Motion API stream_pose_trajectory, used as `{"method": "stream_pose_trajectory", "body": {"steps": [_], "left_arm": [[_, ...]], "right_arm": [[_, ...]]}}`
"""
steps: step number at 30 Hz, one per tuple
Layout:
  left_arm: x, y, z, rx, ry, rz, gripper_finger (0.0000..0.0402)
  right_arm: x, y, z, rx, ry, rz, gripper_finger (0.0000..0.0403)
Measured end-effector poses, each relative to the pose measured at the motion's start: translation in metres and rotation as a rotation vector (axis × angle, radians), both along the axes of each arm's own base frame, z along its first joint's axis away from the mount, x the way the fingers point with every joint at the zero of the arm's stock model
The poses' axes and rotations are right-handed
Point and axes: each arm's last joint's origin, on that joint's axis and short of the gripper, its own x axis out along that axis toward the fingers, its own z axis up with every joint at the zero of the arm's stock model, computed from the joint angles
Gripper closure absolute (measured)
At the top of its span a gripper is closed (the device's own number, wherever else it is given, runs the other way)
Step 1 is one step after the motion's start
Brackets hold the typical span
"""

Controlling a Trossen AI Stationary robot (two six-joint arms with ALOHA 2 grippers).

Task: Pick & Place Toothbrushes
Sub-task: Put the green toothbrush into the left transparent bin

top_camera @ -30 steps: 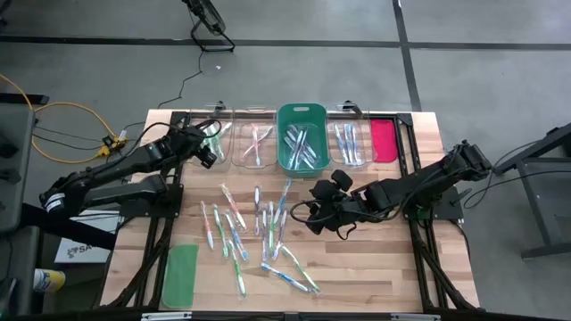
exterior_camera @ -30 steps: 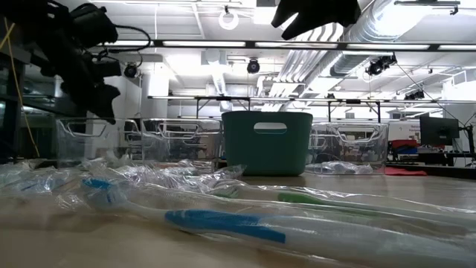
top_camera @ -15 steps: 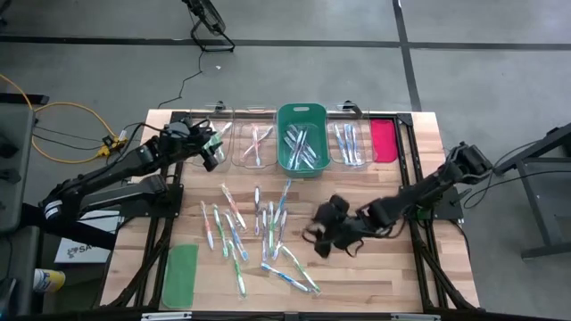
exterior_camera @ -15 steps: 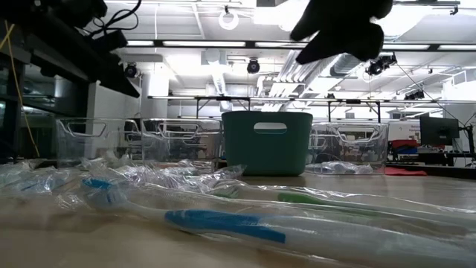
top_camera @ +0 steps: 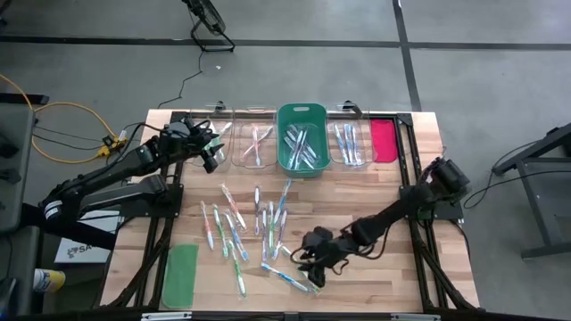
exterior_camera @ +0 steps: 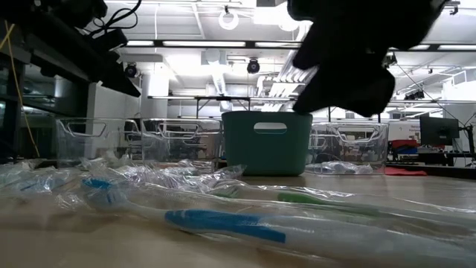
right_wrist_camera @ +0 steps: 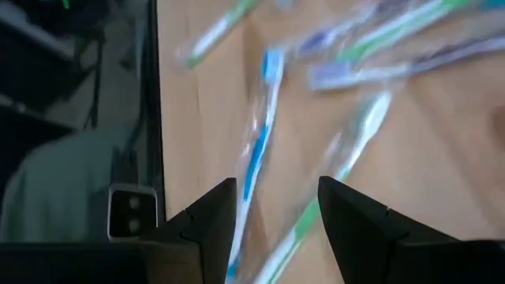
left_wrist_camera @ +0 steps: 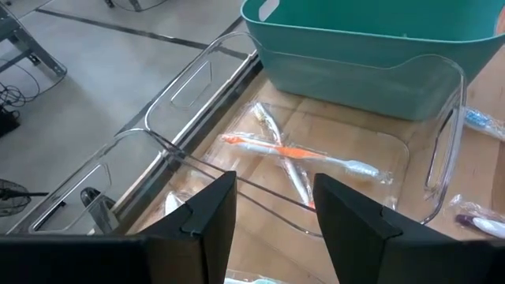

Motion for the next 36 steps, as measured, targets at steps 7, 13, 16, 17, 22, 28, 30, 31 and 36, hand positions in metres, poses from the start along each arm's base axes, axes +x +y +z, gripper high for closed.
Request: {"method": "stream_pose_trajectory", "body": {"steps": [7,13,16,17,22,28,30,31,36], "left_arm": [[0.0,0.0,0.0,-0.002,0.003,0.0,0.0238],[0.0,0.0,0.0,-0.004,0.007,0.0,0.0238],[0.0,0.0,-0.001,-0.007,0.009,0.001,0.0238],[0.0,0.0,-0.001,-0.007,0.009,0.001,0.0238],[-0.001,0.0,-0.001,-0.01,0.012,0.002,0.0238],[-0.001,0.0,-0.001,-0.01,0.012,0.002,0.0238],[-0.001,0.0,-0.001,-0.01,0.012,0.002,0.0238],[-0.001,0.0,-0.001,-0.01,0.012,0.002,0.0238],[-0.001,0.0,-0.001,-0.011,0.014,0.002,0.0238]], "right_arm": [[0.034,0.011,0.011,-0.034,0.157,0.021,0.023],[0.048,0.0,0.034,-0.041,0.252,-0.04,0.023],[0.049,-0.012,0.04,-0.027,0.314,-0.081,0.023],[0.052,-0.017,0.043,-0.011,0.315,-0.108,0.023],[0.07,-0.047,0.045,0.076,0.279,-0.252,0.023],[0.081,-0.042,0.02,0.131,0.31,-0.299,0.023],[0.079,-0.036,0.013,0.142,0.351,-0.294,0.023],[0.079,-0.034,0.01,0.143,0.36,-0.294,0.023],[0.076,-0.025,0.008,0.137,0.356,-0.288,0.023]]}}
